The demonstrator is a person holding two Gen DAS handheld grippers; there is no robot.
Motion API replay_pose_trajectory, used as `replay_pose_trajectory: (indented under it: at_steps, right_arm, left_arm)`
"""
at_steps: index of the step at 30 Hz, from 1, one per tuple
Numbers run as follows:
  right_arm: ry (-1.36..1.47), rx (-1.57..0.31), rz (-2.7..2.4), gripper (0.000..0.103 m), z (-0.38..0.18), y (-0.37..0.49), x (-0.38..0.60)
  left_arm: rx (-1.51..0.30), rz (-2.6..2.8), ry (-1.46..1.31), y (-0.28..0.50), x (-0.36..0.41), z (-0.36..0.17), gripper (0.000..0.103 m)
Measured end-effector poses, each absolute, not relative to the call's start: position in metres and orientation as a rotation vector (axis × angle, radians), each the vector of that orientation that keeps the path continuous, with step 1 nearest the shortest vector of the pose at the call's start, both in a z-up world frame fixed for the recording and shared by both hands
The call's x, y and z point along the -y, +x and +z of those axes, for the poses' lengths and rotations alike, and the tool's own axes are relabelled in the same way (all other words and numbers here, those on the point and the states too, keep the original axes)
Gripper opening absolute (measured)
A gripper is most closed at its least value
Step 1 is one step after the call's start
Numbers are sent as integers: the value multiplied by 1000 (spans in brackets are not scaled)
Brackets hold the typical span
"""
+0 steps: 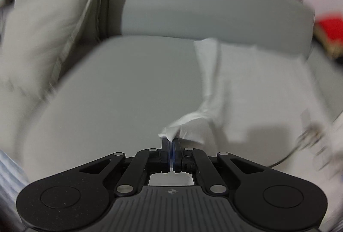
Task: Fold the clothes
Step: 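Grasp the shirt side again with the left gripper and lift it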
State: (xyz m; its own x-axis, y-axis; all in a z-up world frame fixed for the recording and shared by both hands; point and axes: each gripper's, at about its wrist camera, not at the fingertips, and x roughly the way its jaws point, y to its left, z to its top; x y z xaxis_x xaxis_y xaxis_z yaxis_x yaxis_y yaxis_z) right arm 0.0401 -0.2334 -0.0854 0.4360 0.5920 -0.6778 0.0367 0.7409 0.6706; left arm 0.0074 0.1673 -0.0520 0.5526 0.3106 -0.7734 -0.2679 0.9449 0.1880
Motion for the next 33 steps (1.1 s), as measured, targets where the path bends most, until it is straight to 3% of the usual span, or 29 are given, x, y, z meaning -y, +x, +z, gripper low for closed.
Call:
replay_pose_trajectory:
  at_steps: [6,8,11,13,19,23,29,31,33]
  right_arm:
    - [631,-1120,418,60,-87,40,214]
    - [620,-1133,418,61,-87,38,212]
    - [628,-1125,400,63,-87,36,222]
    - [638,-1123,389,63,-88,37,226]
    - [669,-1124,367,63,-96,45,229]
    - [653,-1128,353,63,-98,50,225]
    - [649,-1132,321,63,-103,56,229]
    - [650,-1141,305,63,-107,58,229]
    - [657,-1143,300,63,-110,58,231]
  left_arm:
    - [-1058,483,233,12,-221,-106,5]
    - [-1052,490,126,8,-238,-106,9]
    - [-961,408,-179,-9,-271,-89,22]
    - [-896,373,-260,-7,-280,-76,40]
    - [-850,265,-168,54,-270,-66,50]
    - [-1003,203,-24,102,-256,-100,47]
    - [-1072,101,99,107,-254,-127,34]
    - [-1067,70,171,105,-243,-134,4]
    - [-1043,71,256,101,-230,-139,0]
